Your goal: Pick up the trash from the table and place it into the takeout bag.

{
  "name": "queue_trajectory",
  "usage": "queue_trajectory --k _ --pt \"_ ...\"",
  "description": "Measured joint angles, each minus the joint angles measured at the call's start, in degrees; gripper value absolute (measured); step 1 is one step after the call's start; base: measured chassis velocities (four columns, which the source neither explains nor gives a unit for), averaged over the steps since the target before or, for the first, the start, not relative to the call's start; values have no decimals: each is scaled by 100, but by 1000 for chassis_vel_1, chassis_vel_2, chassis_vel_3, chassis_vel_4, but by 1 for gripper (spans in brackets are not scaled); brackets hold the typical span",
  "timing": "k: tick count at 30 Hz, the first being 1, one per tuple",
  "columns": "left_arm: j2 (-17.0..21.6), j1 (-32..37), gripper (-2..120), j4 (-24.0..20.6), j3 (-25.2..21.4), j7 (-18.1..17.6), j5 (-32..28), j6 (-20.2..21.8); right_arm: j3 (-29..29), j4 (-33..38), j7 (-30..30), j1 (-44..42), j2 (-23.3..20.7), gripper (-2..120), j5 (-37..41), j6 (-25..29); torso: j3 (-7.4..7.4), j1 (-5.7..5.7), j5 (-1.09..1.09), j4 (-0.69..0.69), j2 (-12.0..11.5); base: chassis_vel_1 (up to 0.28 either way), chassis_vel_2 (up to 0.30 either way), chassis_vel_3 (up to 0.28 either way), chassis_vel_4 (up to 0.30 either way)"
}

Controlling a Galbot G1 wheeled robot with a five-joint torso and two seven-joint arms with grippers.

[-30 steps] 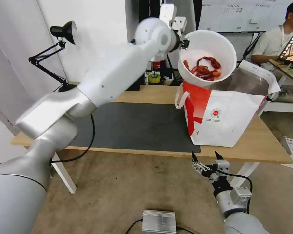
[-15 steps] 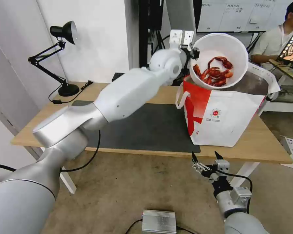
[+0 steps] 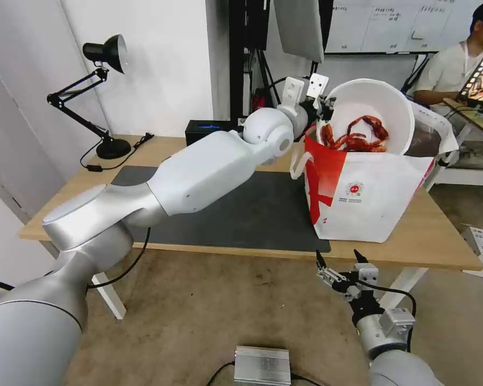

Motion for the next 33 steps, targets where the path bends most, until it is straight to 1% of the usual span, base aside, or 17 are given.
queue_trajectory --k 5,7,8,11,12,15,16,19,20,21,24,25,27,28,29,32,33 --pt "7 -60 0 -60 -12 228 -133 348 0 0 0 0 0 100 0 0 0 0 0 -2 0 0 0 0 0" --pt "53 -71 8 -124 -23 272 -155 465 0 0 0 0 0 100 0 0 0 0 0 -1 0 0 0 0 0" --pt "53 -71 8 -124 -23 272 -155 465 0 0 0 0 0 100 0 0 0 0 0 -1 0 0 0 0 0" --pt "142 -77 25 -205 -33 282 -187 518 0 0 0 0 0 100 0 0 0 0 0 -1 0 0 0 0 0" --pt "142 -77 25 -205 -33 282 -187 518 0 0 0 0 0 100 0 0 0 0 0 -1 0 0 0 0 0" --pt "264 -78 38 -314 -33 286 -230 541 0 0 0 0 0 100 0 0 0 0 0 -1 0 0 0 0 0" --pt "264 -78 38 -314 -33 286 -230 541 0 0 0 0 0 100 0 0 0 0 0 -1 0 0 0 0 0" --pt "343 -76 48 -392 -35 278 -253 542 0 0 0 0 0 100 0 0 0 0 0 -1 0 0 0 0 0" --pt "421 -55 56 -482 -61 258 -267 539 0 0 0 0 0 100 0 0 0 0 0 -1 0 0 0 0 0" --pt "421 -55 56 -482 -61 258 -267 539 0 0 0 0 0 100 0 0 0 0 0 -1 0 0 0 0 0" --pt "804 74 72 -923 -153 112 -293 362 0 0 0 0 0 100 0 0 0 0 -1 -1 0 0 0 0 0" --pt "804 74 72 -923 -153 112 -293 362 0 0 0 0 0 100 0 0 0 0 -1 -1 0 0 0 0 0" --pt "1001 163 79 -1124 -205 52 -291 225 0 0 0 0 0 100 0 0 0 0 -1 0 0 0 0 0 0" --pt "1197 247 85 -1287 -228 -73 -263 108 0 0 0 0 0 100 0 0 0 0 -1 -1 0 0 0 0 0" --pt "1197 247 85 -1287 -228 -73 -263 108 0 0 0 0 0 100 0 0 0 0 -1 -1 0 0 0 0 0" --pt "1677 546 98 -1608 -386 -290 -171 -210 0 0 0 0 0 100 0 0 0 0 -2 -1 0 0 0 0 0" --pt "1831 651 99 -1710 -458 -298 -133 -286 0 0 0 0 0 100 0 0 0 0 -2 0 0 0 0 0 0"
